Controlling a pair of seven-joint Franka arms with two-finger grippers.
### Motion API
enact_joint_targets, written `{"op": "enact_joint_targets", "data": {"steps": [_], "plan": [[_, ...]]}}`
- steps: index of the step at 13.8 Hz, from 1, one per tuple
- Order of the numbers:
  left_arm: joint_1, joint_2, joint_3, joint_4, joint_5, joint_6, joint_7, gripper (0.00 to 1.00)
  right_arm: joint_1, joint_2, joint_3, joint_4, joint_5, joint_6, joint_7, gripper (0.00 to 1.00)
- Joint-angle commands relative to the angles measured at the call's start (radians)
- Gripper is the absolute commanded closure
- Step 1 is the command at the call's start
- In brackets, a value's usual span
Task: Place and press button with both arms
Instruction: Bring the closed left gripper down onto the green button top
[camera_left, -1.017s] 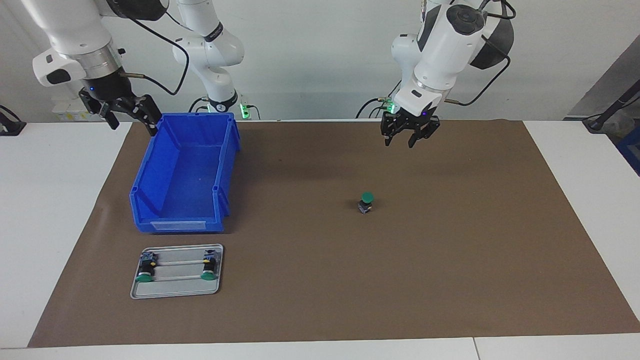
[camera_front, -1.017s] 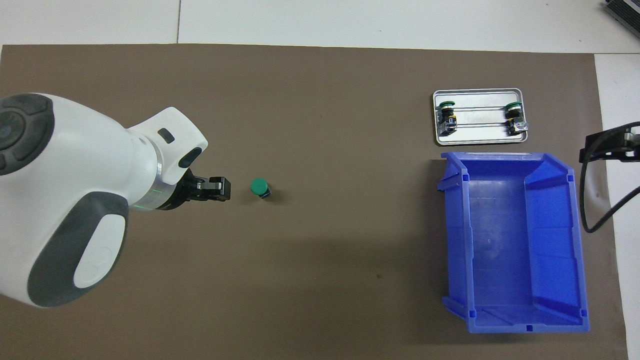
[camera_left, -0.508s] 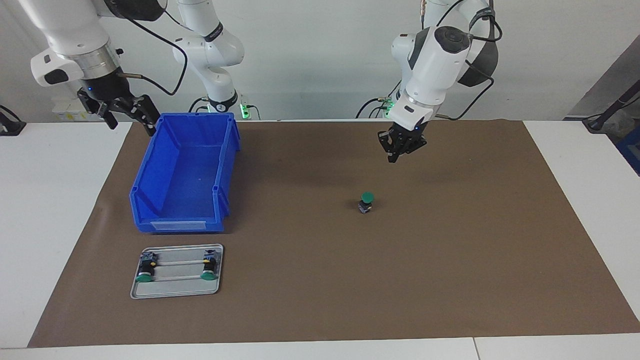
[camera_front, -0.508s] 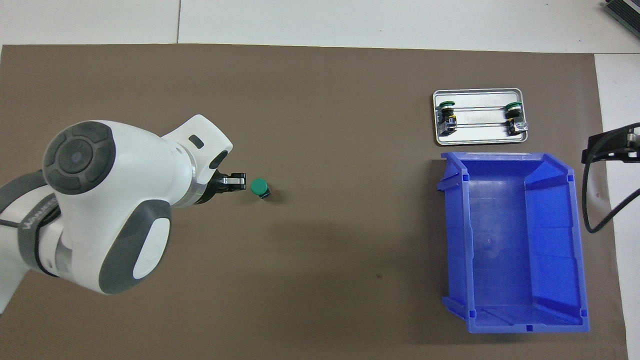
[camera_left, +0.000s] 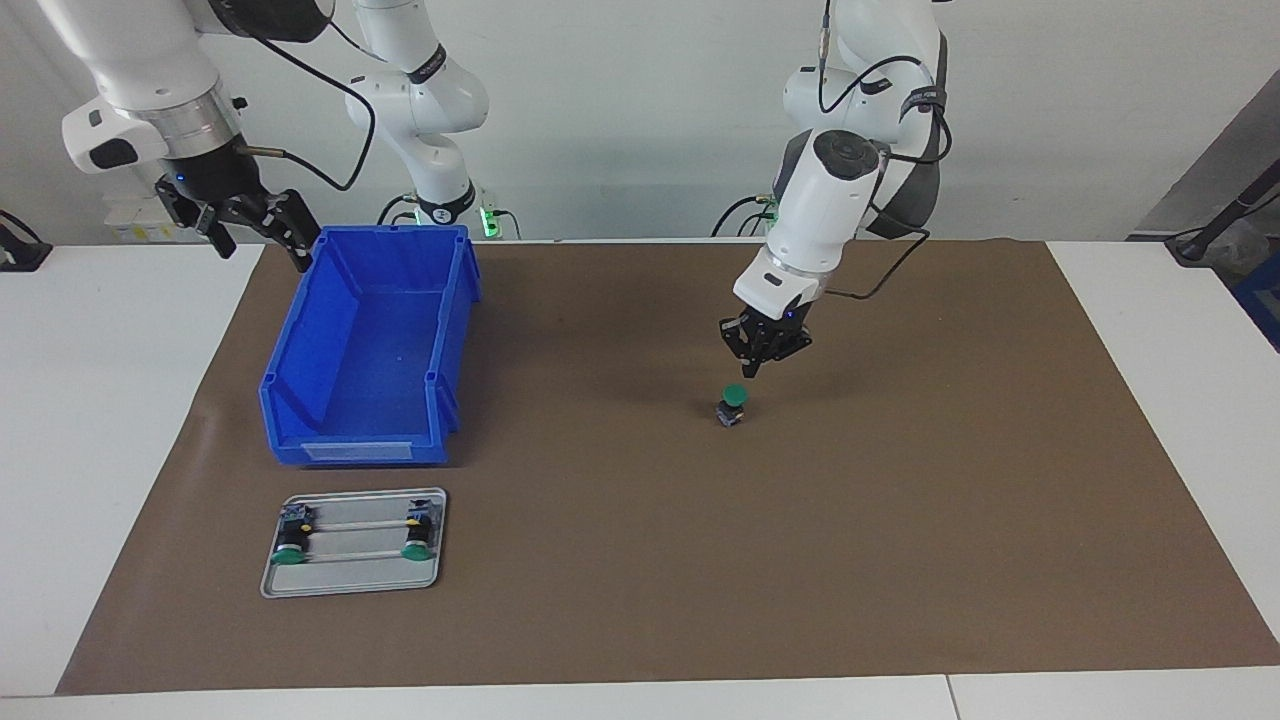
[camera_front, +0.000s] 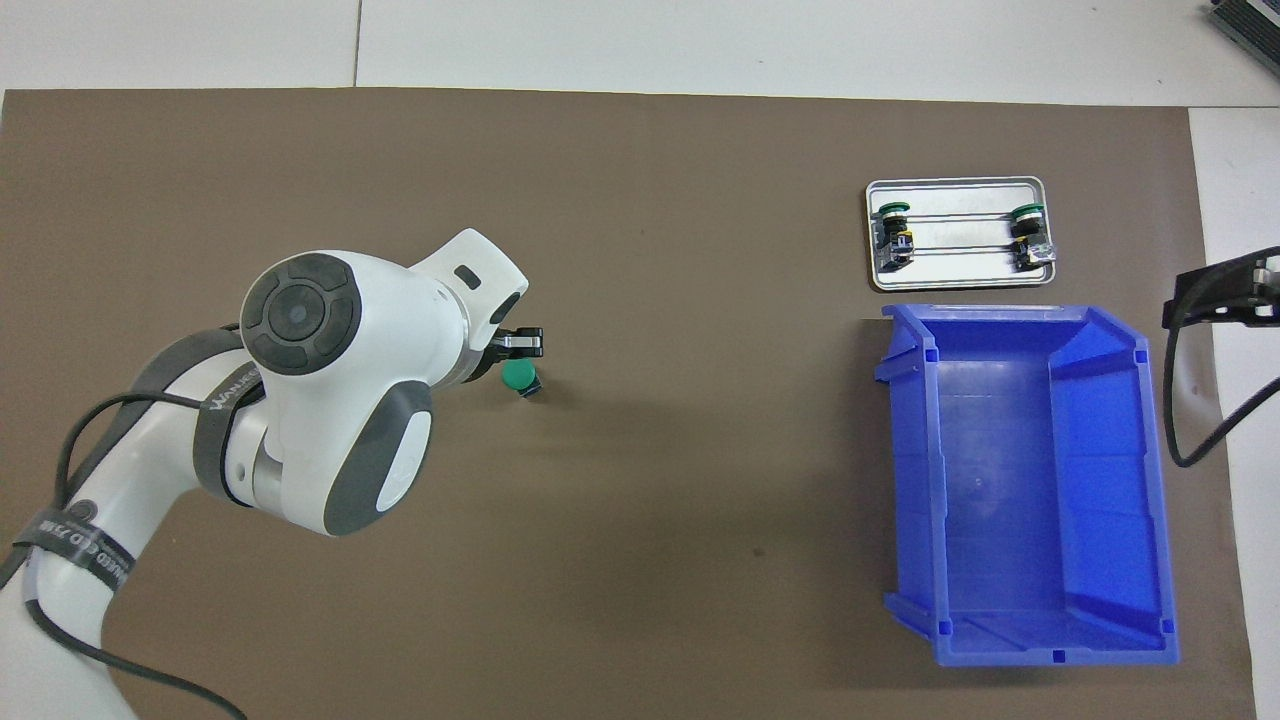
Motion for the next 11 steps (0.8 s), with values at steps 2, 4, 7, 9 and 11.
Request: {"op": "enact_joint_targets", "data": {"steps": [2, 4, 7, 9, 11], "plan": [[-0.020, 0.026, 0.016, -0.019, 0.020, 0.044, -0.007, 0.97, -0.015, -0.028, 0.006, -0.035, 0.005, 0.021, -0.030, 0.00], [-0.023, 0.042, 0.016, -0.025, 0.020, 0.050, -0.005, 0.97, -0.015, -0.028, 0.006, -0.035, 0.005, 0.019, -0.030, 0.00], [-0.029, 0.051, 0.016, -0.039, 0.020, 0.059, 0.019, 0.96, -0.015, -0.028, 0.007, -0.037, 0.005, 0.021, -0.030, 0.00], [-0.029, 0.053, 0.018, -0.044, 0.022, 0.059, 0.033, 0.96, -0.015, -0.028, 0.007, -0.037, 0.005, 0.021, -0.030, 0.00], [-0.026, 0.056, 0.018, -0.044, 0.022, 0.059, 0.053, 0.96, -0.015, -0.028, 0.006, -0.037, 0.005, 0.021, -0.030, 0.00]]}}
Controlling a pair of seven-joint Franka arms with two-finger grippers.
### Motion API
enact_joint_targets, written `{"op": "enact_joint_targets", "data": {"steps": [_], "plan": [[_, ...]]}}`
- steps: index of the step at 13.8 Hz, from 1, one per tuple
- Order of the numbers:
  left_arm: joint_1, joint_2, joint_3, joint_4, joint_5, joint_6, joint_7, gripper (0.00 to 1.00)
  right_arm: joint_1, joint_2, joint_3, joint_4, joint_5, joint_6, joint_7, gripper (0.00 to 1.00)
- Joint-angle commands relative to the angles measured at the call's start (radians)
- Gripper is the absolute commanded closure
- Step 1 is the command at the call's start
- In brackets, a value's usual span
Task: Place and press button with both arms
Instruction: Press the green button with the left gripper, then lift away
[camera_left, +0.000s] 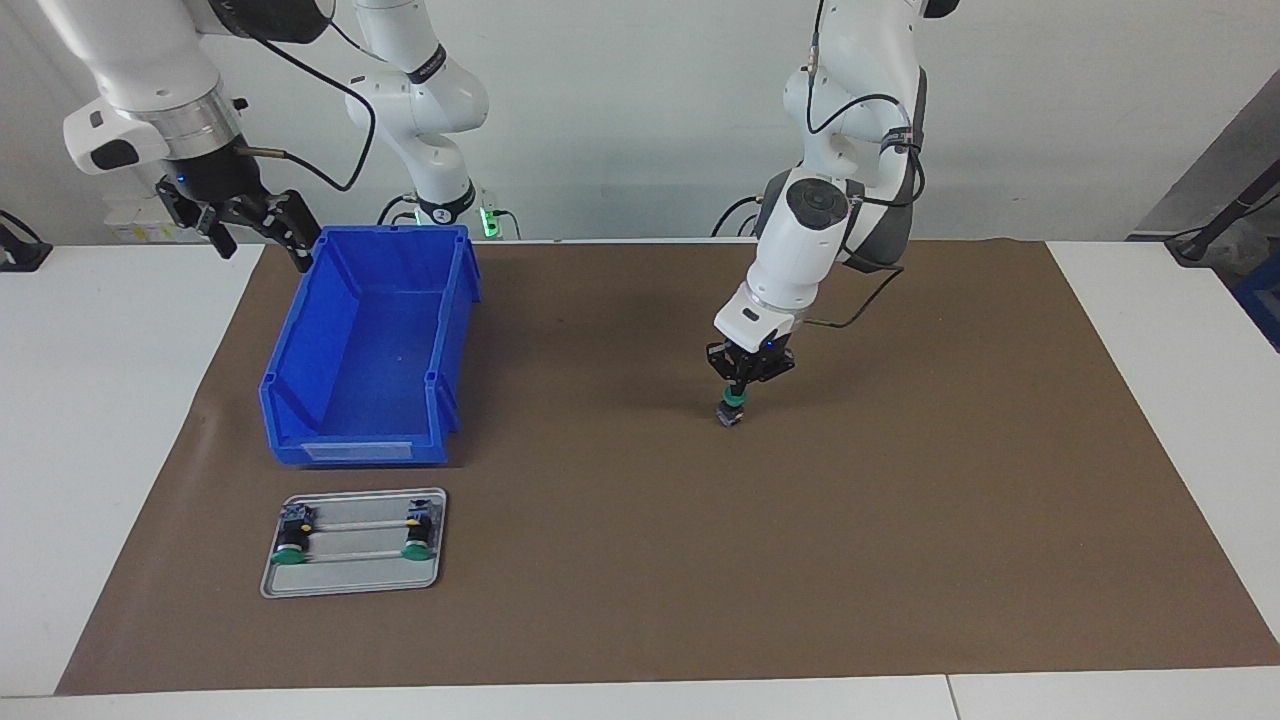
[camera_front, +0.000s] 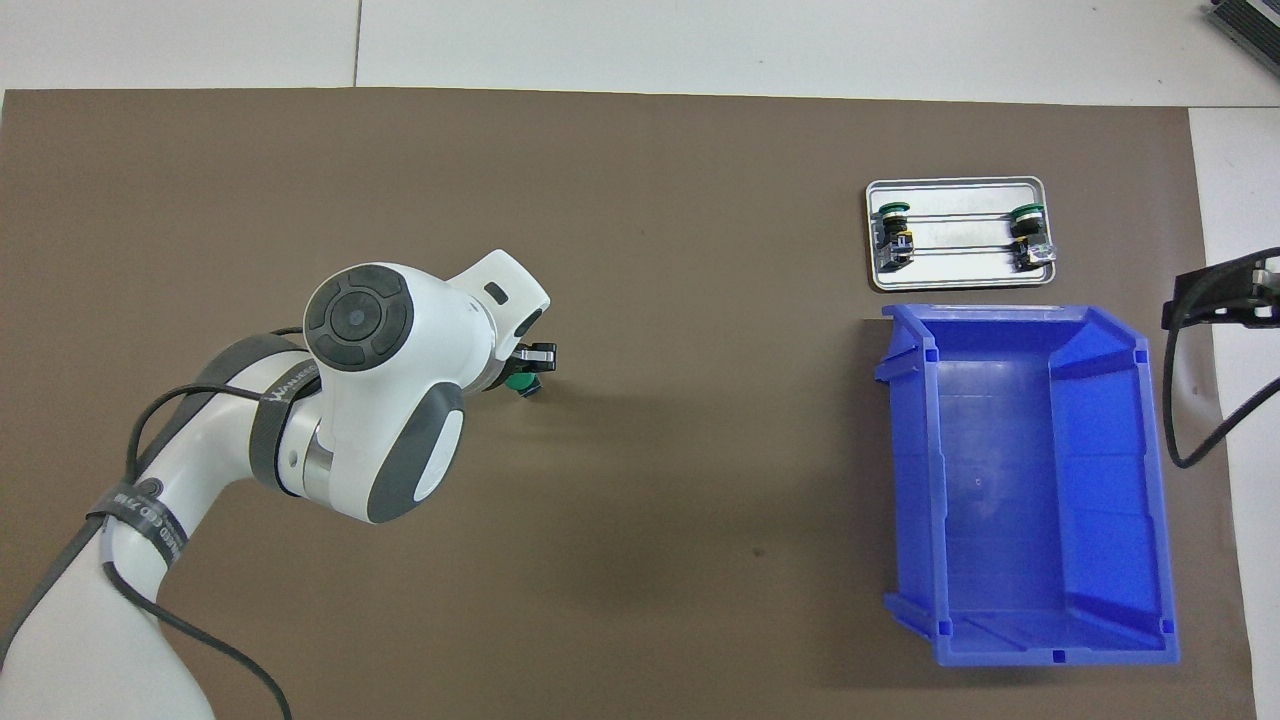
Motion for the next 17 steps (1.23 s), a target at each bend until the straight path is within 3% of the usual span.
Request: {"op": "enact_joint_targets", "data": {"steps": [1, 17], "plan": [[-0.011, -0.006, 0.016, -0.023, 0.020, 0.026, 0.036, 0.96, -0.015, -0.027, 0.007, -0.035, 0.005, 0.021, -0.030, 0.00], [-0.007, 0.026, 0.018, -0.090, 0.028, 0.136, 0.063, 0.94, -0.015, -0.027, 0.007, -0.035, 0.005, 0.021, -0.030, 0.00]]}}
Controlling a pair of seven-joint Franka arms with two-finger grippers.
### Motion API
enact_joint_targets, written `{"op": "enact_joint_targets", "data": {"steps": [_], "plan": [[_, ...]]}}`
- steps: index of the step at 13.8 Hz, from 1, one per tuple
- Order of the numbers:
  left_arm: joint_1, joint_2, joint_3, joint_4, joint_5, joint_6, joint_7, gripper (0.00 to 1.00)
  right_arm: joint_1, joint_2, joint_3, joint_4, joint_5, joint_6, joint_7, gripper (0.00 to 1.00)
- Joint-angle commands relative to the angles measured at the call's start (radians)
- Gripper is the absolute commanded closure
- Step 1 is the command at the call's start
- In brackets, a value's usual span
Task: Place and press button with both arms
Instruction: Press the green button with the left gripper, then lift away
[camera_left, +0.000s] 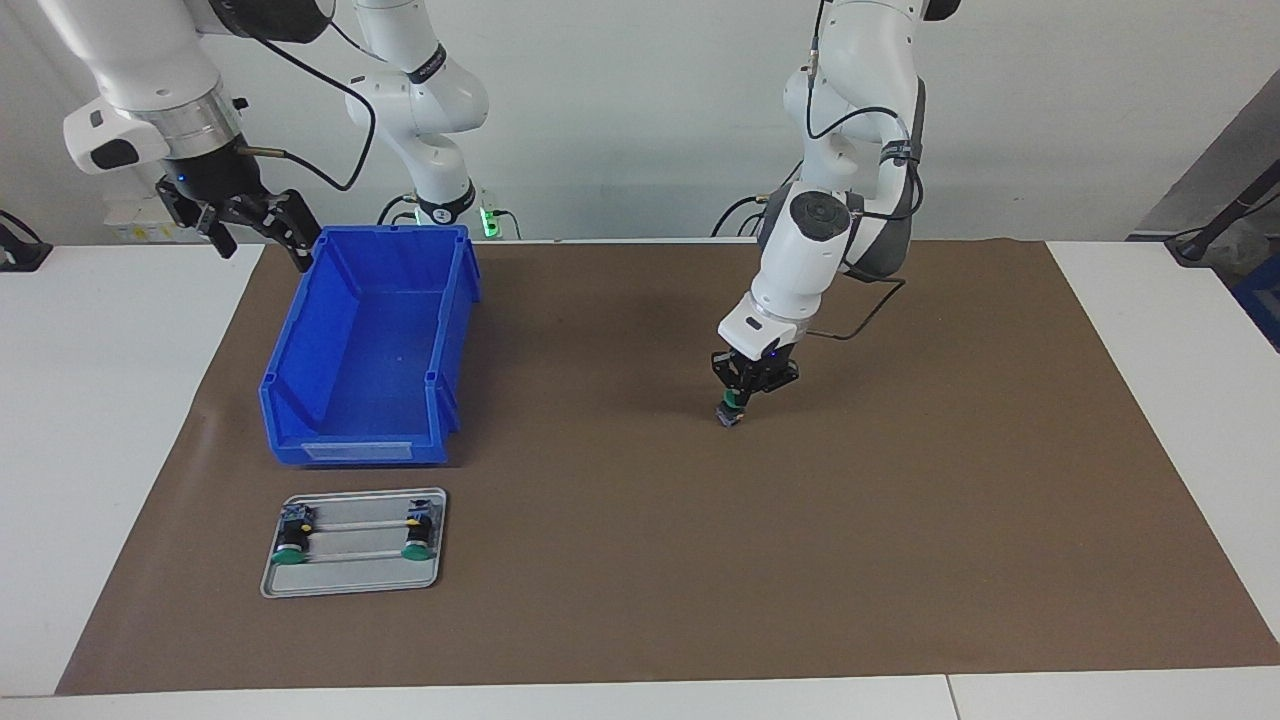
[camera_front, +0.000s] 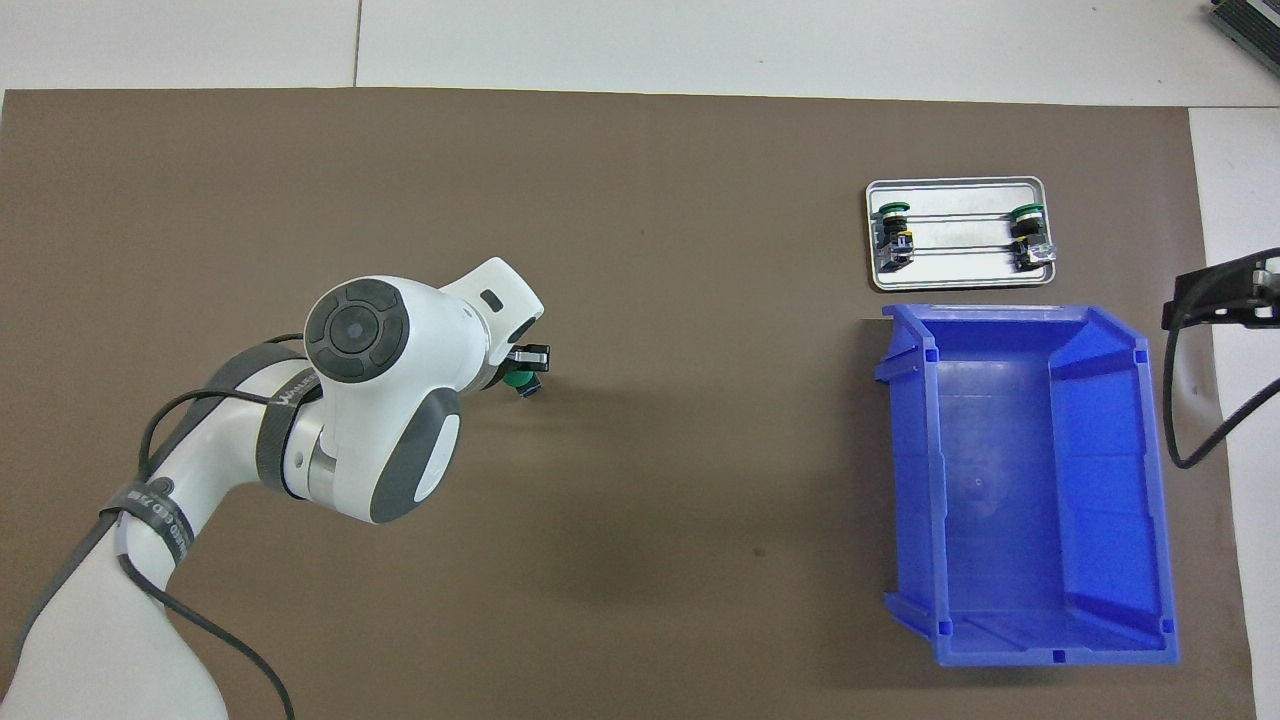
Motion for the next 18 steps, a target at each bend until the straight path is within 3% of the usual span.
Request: {"op": "enact_joint_targets", "data": {"steps": [1, 8, 15, 17, 18], "plan": [[-0.009, 0.014, 0.006, -0.047, 0.021, 0.052, 0.009, 0.93, -0.015, -0.026, 0.006, -0.034, 0.005, 0.021, -0.030, 0.00], [-0.009, 0.005, 0.005, -0.037, 0.021, 0.023, 0.007, 0.89, -0.015, -0.028, 0.007, -0.035, 0.005, 0.019, -0.030, 0.00], [-0.001, -0.046, 0.008, 0.067, 0.021, -0.186, 0.010, 0.84, -0.015, -0.028, 0.007, -0.035, 0.005, 0.021, -0.030, 0.00], [0.005, -0.070, 0.015, 0.129, 0.021, -0.306, 0.012, 0.73, -0.015, -0.028, 0.007, -0.035, 0.005, 0.019, -0.030, 0.00], [0.025, -0.078, 0.015, 0.171, 0.021, -0.381, 0.012, 0.59, -0.015, -0.028, 0.007, -0.035, 0.006, 0.019, -0.025, 0.00]]}}
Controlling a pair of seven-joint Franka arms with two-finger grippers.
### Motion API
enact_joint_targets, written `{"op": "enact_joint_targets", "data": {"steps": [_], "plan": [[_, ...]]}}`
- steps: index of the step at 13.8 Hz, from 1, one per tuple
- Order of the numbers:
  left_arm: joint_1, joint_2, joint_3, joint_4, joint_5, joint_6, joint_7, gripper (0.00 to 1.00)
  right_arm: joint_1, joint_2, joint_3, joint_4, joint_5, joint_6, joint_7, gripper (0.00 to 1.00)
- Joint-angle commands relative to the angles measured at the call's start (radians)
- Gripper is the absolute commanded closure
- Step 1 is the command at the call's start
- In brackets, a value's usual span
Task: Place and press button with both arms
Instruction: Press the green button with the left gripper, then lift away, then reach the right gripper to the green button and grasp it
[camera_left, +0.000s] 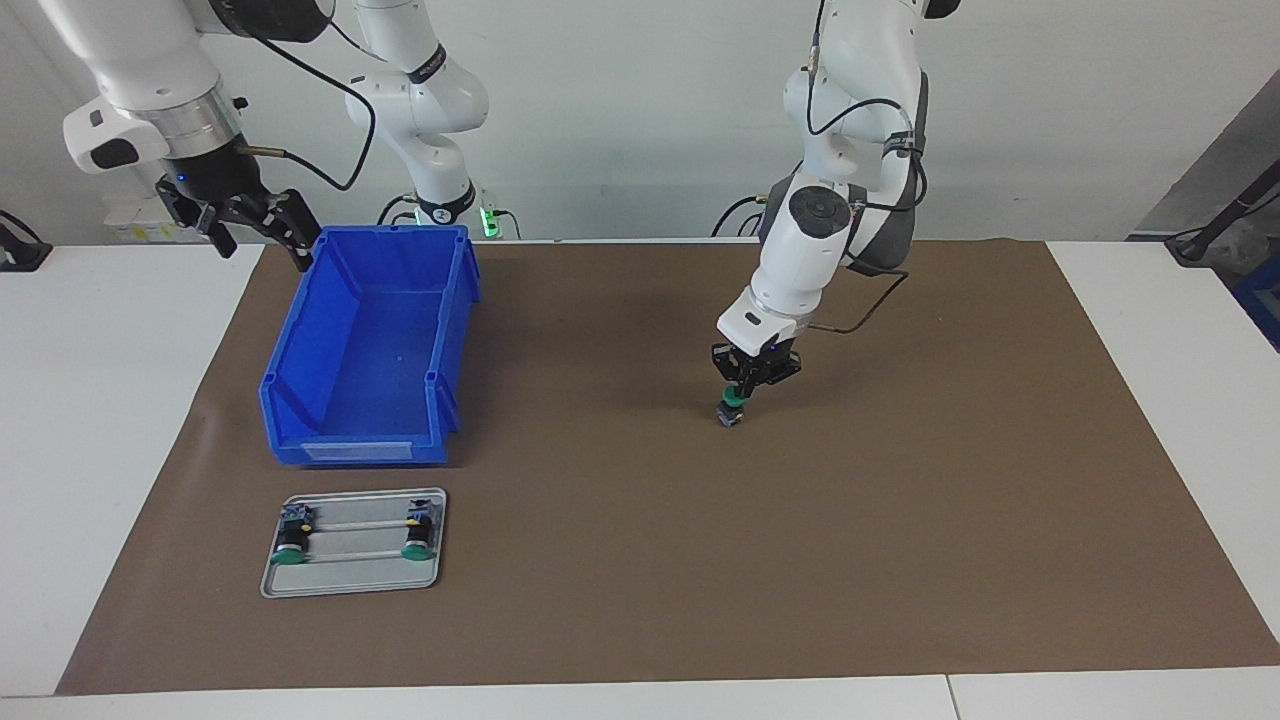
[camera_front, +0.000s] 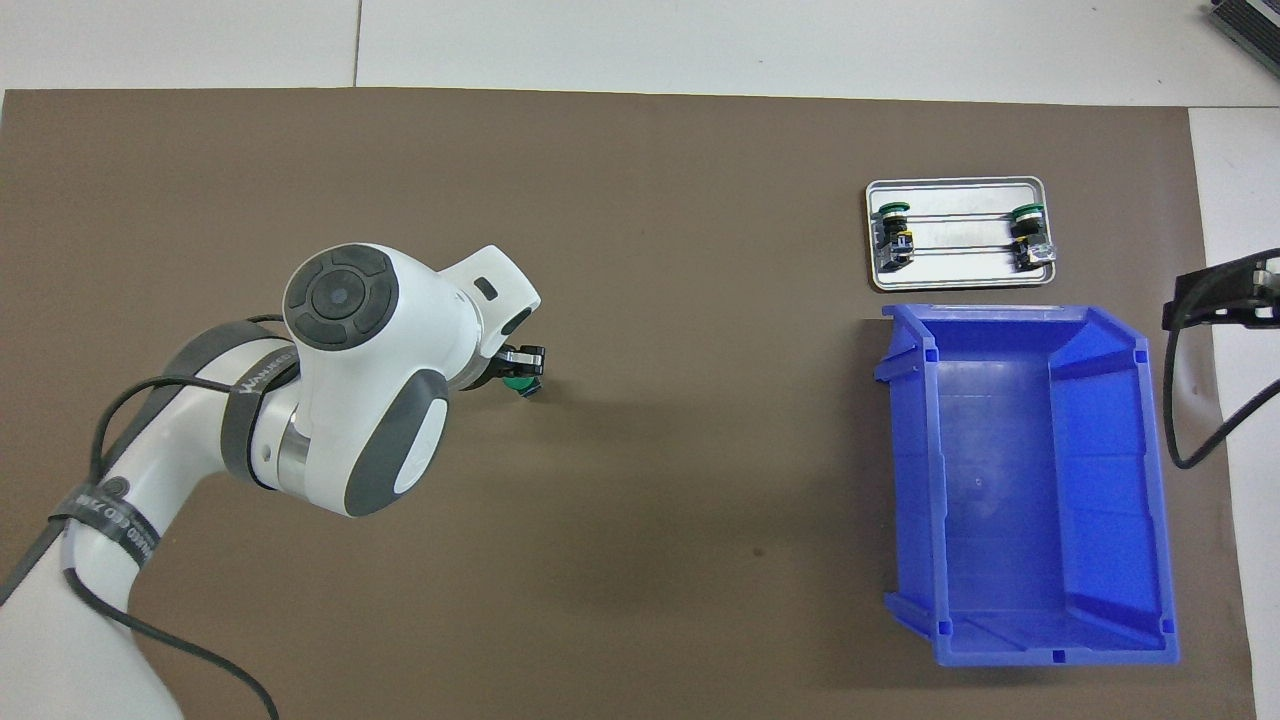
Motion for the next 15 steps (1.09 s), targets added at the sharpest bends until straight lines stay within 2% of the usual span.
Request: {"op": "enact_joint_targets", "data": {"steps": [1, 4, 7, 9, 12, 15], "plan": [[0.045, -0.034, 0.006, 0.108, 0.016, -0.192, 0.013, 0.51, -0.015, -0.027, 0.007, -0.033, 0.006, 0.019, -0.022, 0.00], [0.149, -0.039, 0.007, 0.182, 0.016, -0.289, 0.151, 0.36, -0.009, -0.027, 0.007, -0.032, 0.006, 0.010, -0.027, 0.00], [0.287, -0.072, 0.006, 0.192, 0.016, -0.338, 0.343, 0.32, 0.000, -0.027, 0.015, -0.030, 0.017, 0.004, -0.027, 0.00], [0.337, -0.106, 0.009, 0.193, 0.016, -0.383, 0.387, 0.31, 0.008, -0.034, 0.020, -0.036, 0.018, 0.018, -0.048, 0.00], [0.366, -0.175, 0.007, 0.193, 0.071, -0.461, 0.391, 0.30, 0.110, -0.027, 0.024, -0.087, 0.018, 0.125, -0.010, 0.00], [0.369, -0.207, 0.009, 0.221, 0.112, -0.521, 0.392, 0.27, 0.271, -0.005, 0.024, -0.160, 0.018, 0.273, 0.218, 0.00]]}}
